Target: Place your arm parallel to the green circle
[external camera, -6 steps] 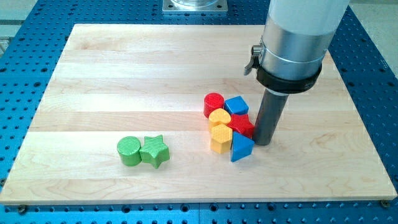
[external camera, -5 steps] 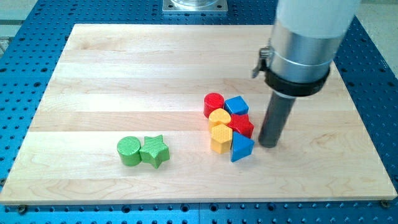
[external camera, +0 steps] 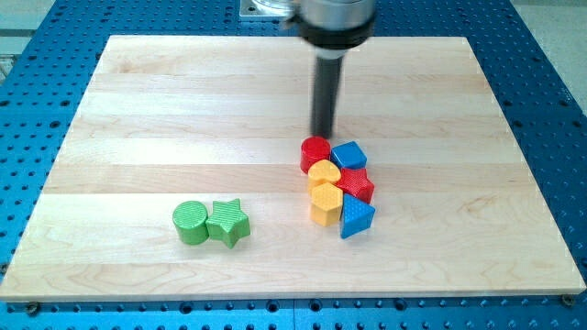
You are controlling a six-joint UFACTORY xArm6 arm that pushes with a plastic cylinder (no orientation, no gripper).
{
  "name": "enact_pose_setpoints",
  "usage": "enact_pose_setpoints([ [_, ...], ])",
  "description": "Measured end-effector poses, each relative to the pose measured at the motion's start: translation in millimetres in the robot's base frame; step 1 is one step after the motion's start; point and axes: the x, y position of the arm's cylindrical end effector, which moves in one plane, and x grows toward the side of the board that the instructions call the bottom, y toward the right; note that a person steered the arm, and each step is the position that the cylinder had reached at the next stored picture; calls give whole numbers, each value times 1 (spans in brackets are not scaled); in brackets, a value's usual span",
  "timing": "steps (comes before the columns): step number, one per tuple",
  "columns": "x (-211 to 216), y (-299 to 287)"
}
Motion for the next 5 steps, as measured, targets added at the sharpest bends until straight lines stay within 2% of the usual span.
enact_pose_setpoints([
  [1, 44, -75],
  [2, 17, -136],
  [3, 65, -199],
  [4, 159, -208],
  [5, 180, -157],
])
